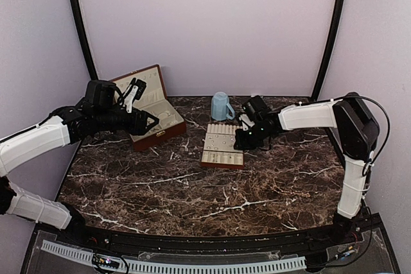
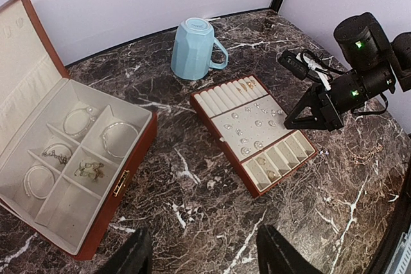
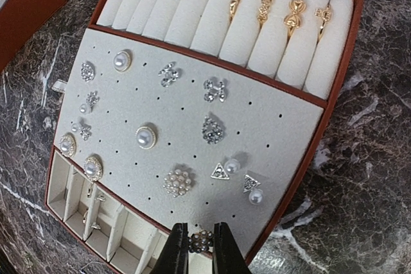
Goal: Organize the mixed jewelry
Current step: Insert the earring into the earring holder.
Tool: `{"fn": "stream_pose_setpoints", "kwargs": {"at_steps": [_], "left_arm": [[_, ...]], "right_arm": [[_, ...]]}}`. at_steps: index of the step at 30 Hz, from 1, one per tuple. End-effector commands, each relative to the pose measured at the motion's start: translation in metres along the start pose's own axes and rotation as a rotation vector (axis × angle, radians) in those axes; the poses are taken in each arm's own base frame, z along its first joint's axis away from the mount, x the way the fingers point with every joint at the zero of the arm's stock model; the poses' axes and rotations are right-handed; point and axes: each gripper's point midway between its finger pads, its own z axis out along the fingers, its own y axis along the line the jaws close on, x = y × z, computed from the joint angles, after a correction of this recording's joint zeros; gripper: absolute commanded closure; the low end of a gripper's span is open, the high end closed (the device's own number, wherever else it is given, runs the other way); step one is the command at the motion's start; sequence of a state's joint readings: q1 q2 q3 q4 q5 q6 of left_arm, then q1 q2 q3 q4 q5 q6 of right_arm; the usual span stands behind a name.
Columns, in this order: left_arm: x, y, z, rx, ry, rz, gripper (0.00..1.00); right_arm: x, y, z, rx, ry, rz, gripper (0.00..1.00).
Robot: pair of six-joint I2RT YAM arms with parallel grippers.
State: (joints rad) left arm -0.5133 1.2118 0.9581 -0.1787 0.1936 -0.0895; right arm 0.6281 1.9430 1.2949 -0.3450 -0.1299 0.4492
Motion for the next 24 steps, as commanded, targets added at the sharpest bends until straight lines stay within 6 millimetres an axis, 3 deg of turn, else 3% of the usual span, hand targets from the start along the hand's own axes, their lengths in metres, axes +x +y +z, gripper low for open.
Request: {"fn": "stream_pose_setpoints", "kwargs": {"at_steps": [1, 10, 24], "left_arm": [[-0.0003, 0.0000, -0.0032, -0.003, 0.002, 0.010, 0.42], [-0.0013, 0.0007, -0.0039, -0.008, 0.001, 0.013, 0.42], [-0.0021, 0.0011, -0.0048, -0.010, -0.002, 0.014, 0.42]], "right_arm": [[-0.0022, -0.0011, 0.0065, 0.013, 0.002, -0.013, 0.90], [0.0026, -0.0009, 0.0107, 0.027, 0.032, -0.034, 0.90], [0.0054, 0.0021, 0.0012, 0.037, 0.040, -0.051, 0.90]]}}
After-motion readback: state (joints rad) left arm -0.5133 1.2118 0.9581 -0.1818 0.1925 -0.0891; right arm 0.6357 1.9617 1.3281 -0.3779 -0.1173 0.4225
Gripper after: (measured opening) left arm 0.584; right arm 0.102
